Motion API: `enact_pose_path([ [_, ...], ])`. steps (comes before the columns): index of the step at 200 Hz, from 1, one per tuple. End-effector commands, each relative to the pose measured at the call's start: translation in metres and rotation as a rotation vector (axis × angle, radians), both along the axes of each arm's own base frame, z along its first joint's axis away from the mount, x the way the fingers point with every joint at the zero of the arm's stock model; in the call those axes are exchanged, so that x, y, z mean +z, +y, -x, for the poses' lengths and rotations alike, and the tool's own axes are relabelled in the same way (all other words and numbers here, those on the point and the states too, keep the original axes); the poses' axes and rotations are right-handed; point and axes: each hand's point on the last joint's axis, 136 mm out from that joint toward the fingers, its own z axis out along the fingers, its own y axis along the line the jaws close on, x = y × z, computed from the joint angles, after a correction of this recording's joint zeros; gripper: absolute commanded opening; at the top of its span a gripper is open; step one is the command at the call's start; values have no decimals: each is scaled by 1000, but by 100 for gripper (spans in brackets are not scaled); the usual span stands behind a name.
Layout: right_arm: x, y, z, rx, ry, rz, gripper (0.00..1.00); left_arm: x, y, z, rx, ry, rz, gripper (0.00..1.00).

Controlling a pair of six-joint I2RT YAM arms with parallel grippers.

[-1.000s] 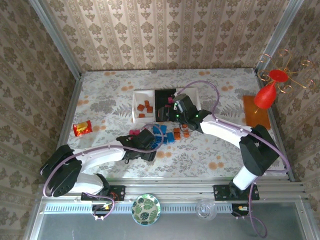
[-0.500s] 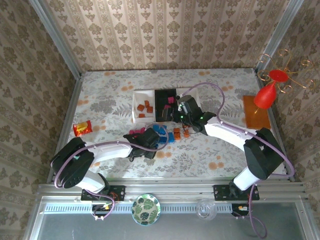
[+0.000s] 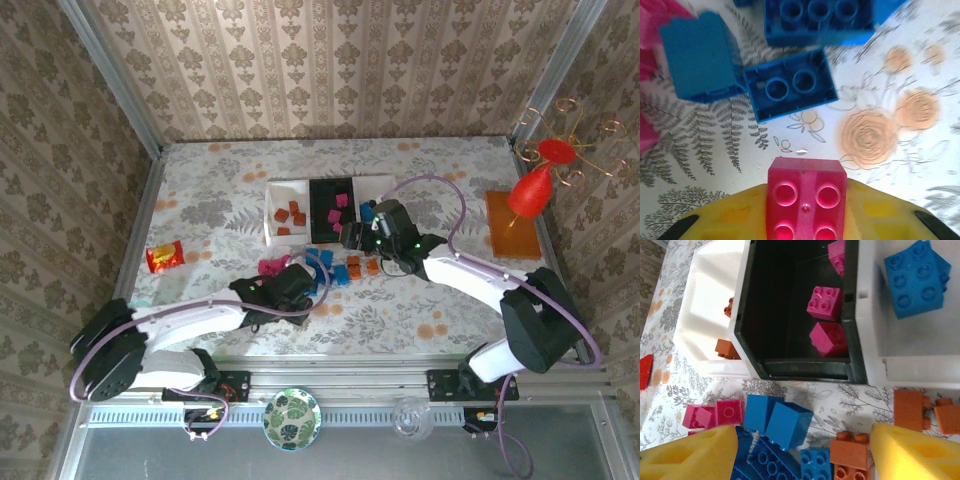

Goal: Sort the legos into containers by color
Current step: Pick up the lego from the middle-left of the table, then place the lego in the container.

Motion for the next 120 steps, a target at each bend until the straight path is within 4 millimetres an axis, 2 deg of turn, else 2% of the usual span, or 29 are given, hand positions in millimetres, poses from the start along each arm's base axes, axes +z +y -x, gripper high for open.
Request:
enact_pose_path([
  [1, 0, -13, 7, -34, -9, -1, 72, 29, -10, 1, -1, 11, 84, 35],
  [14, -11, -20, 13, -43, 9, 12, 72, 45, -21, -8, -7, -5, 138, 35],
  [17, -3, -21, 15, -44, -10, 1, 72, 50, -24, -11, -8, -10, 151, 35],
  [22, -3, -24, 17, -48, -11, 2, 72, 54, -27, -16, -5, -16, 166, 35],
  [52, -10, -38, 30, -68, 0, 29, 73, 79, -54, -64, 13, -56, 235, 34],
  [96, -26, -51, 52, -67, 43, 54, 73, 91, -88, -147, 53, -112, 219, 35],
  [120, -35, -57, 63, -67, 68, 63, 73, 85, -99, -187, 75, -116, 179, 35],
])
